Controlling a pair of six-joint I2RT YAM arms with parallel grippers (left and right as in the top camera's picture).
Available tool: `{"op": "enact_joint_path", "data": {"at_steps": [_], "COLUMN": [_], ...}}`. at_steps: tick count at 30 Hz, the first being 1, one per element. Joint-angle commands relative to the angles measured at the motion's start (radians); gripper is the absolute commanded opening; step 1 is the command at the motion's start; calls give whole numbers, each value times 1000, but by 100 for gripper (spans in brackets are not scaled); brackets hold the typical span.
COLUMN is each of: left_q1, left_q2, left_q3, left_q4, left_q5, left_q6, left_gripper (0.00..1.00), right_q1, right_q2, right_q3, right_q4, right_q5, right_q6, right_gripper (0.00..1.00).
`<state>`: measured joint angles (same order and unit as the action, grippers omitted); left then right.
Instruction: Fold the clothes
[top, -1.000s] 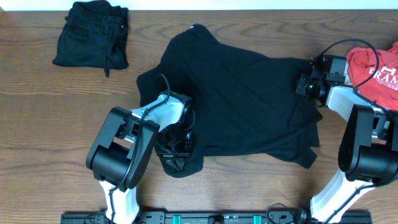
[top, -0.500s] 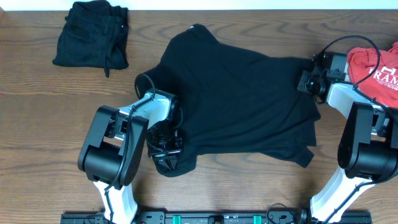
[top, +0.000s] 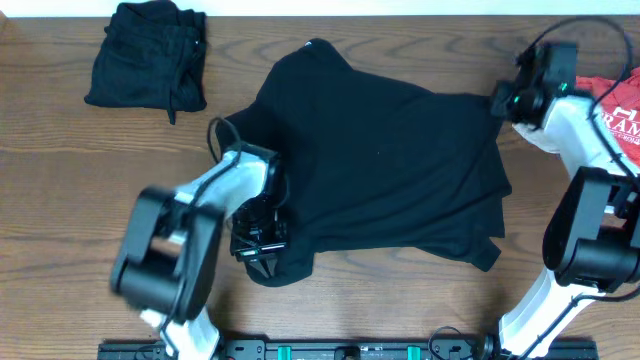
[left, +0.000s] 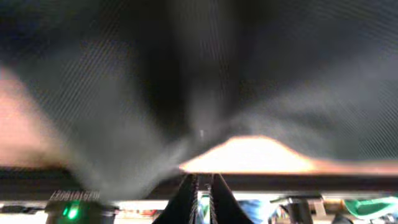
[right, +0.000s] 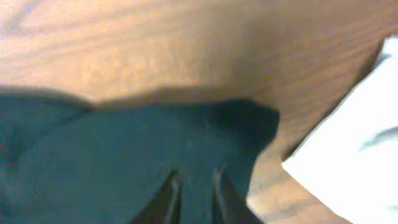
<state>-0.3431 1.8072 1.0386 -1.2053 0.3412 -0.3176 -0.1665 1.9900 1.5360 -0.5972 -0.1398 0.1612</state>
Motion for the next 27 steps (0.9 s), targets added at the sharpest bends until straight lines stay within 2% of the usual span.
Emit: {"op": "enact_joint_path", "data": {"at_steps": [1,6,11,13,16,18,23,26,27], "left_q1": [5,-16,-107,-171,-285,-359,-492,-515,-516], "left_q2": [-149,-319,-391,-389,-368,-351,-298,-264,-253], "left_q3": [23,23,23,23,23,24,53,63,63], "left_q4": [-17,34,200,274,401,489,674,780,814], "left_q5": [-14,-11,108,122,122,108,-9,-86,-121], "left_q6": [-14,10,75,84,97,99,50,33,18], "left_gripper": [14,25,39,42,47,56,56,57,57], "right_q1": [-4,-3,-3,-4,-5,-5,-5,-5,-5], "right_q2": [-4,-24,-69,-72,-70,-70,-70,-70,-70], "right_q3": [167,350,362,362,341,319,299,299,299], "right_q4": [-151,-514,-639,-679,-688,-667,-624,-598,-590], "right_q5": [-6,-6,-6,-6,-6,-6,-6,-6,-6], "right_q6": [-21,-56,-73,-75,-107,-112,-111,-111,-111], "right_gripper": [19,18,21,26,29,30,31,36,41]}}
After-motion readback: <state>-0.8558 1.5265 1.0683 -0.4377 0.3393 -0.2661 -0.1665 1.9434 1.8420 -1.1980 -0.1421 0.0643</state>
